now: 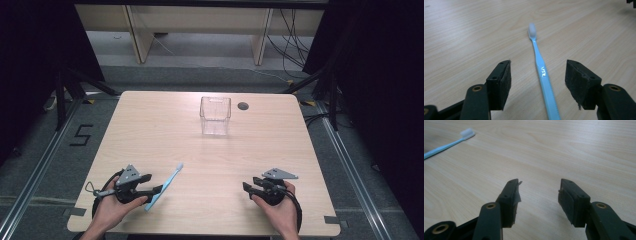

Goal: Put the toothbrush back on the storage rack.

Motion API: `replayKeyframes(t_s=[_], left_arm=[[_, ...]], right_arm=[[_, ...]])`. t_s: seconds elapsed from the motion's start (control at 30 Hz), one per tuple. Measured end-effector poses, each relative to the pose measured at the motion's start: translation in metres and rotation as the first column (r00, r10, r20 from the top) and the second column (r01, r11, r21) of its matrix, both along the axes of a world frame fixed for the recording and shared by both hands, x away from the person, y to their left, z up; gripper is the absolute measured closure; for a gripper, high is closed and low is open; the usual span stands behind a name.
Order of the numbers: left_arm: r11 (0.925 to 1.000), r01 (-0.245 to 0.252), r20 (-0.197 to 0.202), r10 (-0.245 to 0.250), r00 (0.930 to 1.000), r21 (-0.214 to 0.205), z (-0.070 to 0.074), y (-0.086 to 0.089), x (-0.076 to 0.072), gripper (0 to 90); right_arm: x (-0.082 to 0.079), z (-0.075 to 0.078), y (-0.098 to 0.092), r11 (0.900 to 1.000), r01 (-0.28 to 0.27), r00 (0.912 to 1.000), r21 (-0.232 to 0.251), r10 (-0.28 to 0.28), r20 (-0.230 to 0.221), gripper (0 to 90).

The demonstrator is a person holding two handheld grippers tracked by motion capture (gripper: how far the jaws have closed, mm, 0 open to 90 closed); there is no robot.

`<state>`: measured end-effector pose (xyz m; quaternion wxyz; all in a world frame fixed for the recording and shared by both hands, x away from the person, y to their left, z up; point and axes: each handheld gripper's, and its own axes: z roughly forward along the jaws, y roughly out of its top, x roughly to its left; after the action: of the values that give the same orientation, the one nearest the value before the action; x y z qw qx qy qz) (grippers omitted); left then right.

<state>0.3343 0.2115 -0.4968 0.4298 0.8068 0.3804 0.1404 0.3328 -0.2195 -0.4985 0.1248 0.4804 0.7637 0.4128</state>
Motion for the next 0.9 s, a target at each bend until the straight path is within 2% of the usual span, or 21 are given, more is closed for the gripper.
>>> replayKeyframes(t_s=[0.07,0.13,0.2,0.23,0.27,0.3,0.33,0.37,0.4,0.43,0.57,0.6,0.63,0.67,0.73,0.77,0.8,0.83,0.9], left_arm=[[1.0000,0.006,-0.006,-0.006,1.0000,0.007,0.002,-0.002,0.001,40.1],[0.9987,0.023,-0.020,-0.022,0.9996,0.047,0.007,-0.007,0.005,40.3],[0.9938,0.048,-0.056,-0.043,0.9975,0.100,0.013,-0.015,0.011,41.1],[0.9938,0.048,-0.056,-0.043,0.9975,0.100,0.013,-0.015,0.011,41.0],[0.9888,0.067,-0.072,-0.057,0.9958,0.133,0.015,-0.018,0.013,41.0],[0.9862,0.072,-0.099,-0.057,0.9934,0.150,0.016,-0.022,0.015,40.7],[0.9808,0.082,-0.129,-0.059,0.9899,0.177,0.018,-0.025,0.018,40.4],[0.9725,0.099,-0.161,-0.065,0.9849,0.211,0.019,-0.028,0.020,39.7],[0.9656,0.107,-0.169,-0.067,0.9833,0.237,0.020,-0.032,0.022,39.4],[0.9570,0.119,-0.186,-0.071,0.9800,0.264,0.022,-0.036,0.025,39.5],[0.9287,0.163,-0.275,-0.070,0.9589,0.333,0.025,-0.048,0.034,39.9],[0.9186,0.179,-0.295,-0.072,0.9527,0.352,0.025,-0.050,0.037,40.4],[0.9155,0.174,-0.308,-0.059,0.9497,0.363,0.024,-0.054,0.039,41.2],[0.9090,0.181,-0.320,-0.056,0.9457,0.375,0.024,-0.057,0.042,42.5],[0.8849,0.217,-0.353,-0.065,0.9335,0.412,0.024,-0.060,0.047,46.2],[0.8821,0.214,-0.366,-0.052,0.9290,0.420,0.024,-0.062,0.047,46.2],[0.8709,0.220,-0.362,-0.052,0.9306,0.440,0.024,-0.064,0.050,47.7],[0.8631,0.225,-0.363,-0.052,0.9305,0.452,0.025,-0.065,0.051,49.6],[0.8583,0.225,-0.390,-0.032,0.9204,0.461,0.025,-0.068,0.053,52.2]], right_arm=[[-0.001,0.002,-0.001,0.9998,0.015,0.9999,-0.011,-0.015,-0.007,50.5],[-0.002,0.003,0.000,0.9998,0.017,0.9998,-0.011,-0.017,-0.014,50.4],[-0.002,0.004,0.000,0.9998,0.010,0.9999,-0.019,-0.010,-0.011,50.2],[-0.002,0.004,0.000,0.9998,0.010,0.9999,-0.019,-0.010,-0.011,50.2],[-0.002,0.004,0.000,0.9998,0.007,0.9998,-0.017,-0.007,-0.018,50.1],[-0.002,0.004,0.001,1.0000,0.004,0.9996,-0.004,-0.004,-0.026,49.7],[-0.002,0.005,0.000,0.9998,-0.006,0.9996,-0.017,0.005,-0.027,49.6],[-0.002,0.004,0.002,1.0000,0.001,0.9995,0.008,-0.001,-0.032,49.4],[-0.002,0.005,0.002,0.9999,-0.001,0.9993,0.015,0.002,-0.039,49.4],[-0.001,0.006,-0.001,0.9997,-0.019,0.9995,-0.017,0.018,-0.027,49.4],[-0.001,0.006,-0.001,0.9994,-0.028,0.9993,-0.020,0.028,-0.026,49.3],[0.000,0.005,0.000,0.9990,-0.044,0.9987,-0.004,0.043,-0.028,49.3],[0.000,0.005,0.000,0.9993,-0.036,0.9987,-0.007,0.036,-0.036,49.2],[0.000,0.005,0.000,0.9992,-0.038,0.9984,-0.006,0.038,-0.042,49.2],[-0.001,0.006,0.000,0.9993,-0.037,0.9979,-0.010,0.037,-0.053,49.2],[0.000,0.005,0.000,0.9991,-0.042,0.9977,0.002,0.042,-0.053,49.2],[0.000,0.006,0.000,0.9990,-0.044,0.9975,0.005,0.044,-0.054,49.2],[-0.001,0.006,0.000,0.9992,-0.040,0.9975,0.003,0.040,-0.059,49.2],[-0.001,0.007,0.001,0.9991,-0.042,0.9973,0.003,0.042,-0.061,49.2]])
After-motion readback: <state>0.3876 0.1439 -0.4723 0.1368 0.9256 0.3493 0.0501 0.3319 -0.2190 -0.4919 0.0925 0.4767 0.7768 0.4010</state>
